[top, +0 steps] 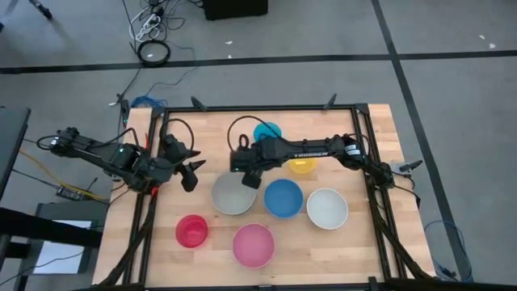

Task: Nest bowls inside each other
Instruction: Stack the blue bowl on top of the gray bowl

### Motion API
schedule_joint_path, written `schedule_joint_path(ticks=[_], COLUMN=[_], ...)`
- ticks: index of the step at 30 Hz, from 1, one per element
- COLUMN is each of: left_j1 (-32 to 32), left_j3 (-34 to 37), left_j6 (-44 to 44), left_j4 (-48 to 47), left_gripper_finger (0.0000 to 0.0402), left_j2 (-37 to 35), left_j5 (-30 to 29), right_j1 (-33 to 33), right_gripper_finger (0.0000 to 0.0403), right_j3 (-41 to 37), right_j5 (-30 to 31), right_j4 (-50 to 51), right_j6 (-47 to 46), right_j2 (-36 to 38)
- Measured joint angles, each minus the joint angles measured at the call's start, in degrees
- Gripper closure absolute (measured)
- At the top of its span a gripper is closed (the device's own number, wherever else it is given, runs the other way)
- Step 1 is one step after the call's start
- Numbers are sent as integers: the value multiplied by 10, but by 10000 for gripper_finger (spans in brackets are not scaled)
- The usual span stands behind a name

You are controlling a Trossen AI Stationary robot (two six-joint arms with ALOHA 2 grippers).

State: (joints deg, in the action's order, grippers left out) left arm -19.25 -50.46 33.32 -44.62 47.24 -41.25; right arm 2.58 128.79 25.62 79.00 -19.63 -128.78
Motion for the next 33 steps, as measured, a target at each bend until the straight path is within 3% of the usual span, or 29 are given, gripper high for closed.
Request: schedule_joint_path(ticks=[5, 10, 16, 25, 33], left_j1=[0, 0, 0, 0, 0], left_j3=[0, 0, 0, 0, 0], left_j6=[0, 0, 0, 0, 0], left_j4=[0, -1, -2, -7, -7], left_gripper_finger=[234, 234, 234, 234, 234], left_j2=[0, 0, 0, 0, 0], left_j5=[0, 0, 12, 15, 15], right_j1=[11, 11, 11, 29, 32], right_gripper_finger=[204, 204, 204, 204, 204], right_j3=[0, -26, -115, -296, -386], right_j5=[26, -41, -72, -150, -168], right_j4=[107, 111, 104, -37, -134], right_j6=[-30, -19, -33, 13, 11], right_j2=[30, 65, 98, 129, 133])
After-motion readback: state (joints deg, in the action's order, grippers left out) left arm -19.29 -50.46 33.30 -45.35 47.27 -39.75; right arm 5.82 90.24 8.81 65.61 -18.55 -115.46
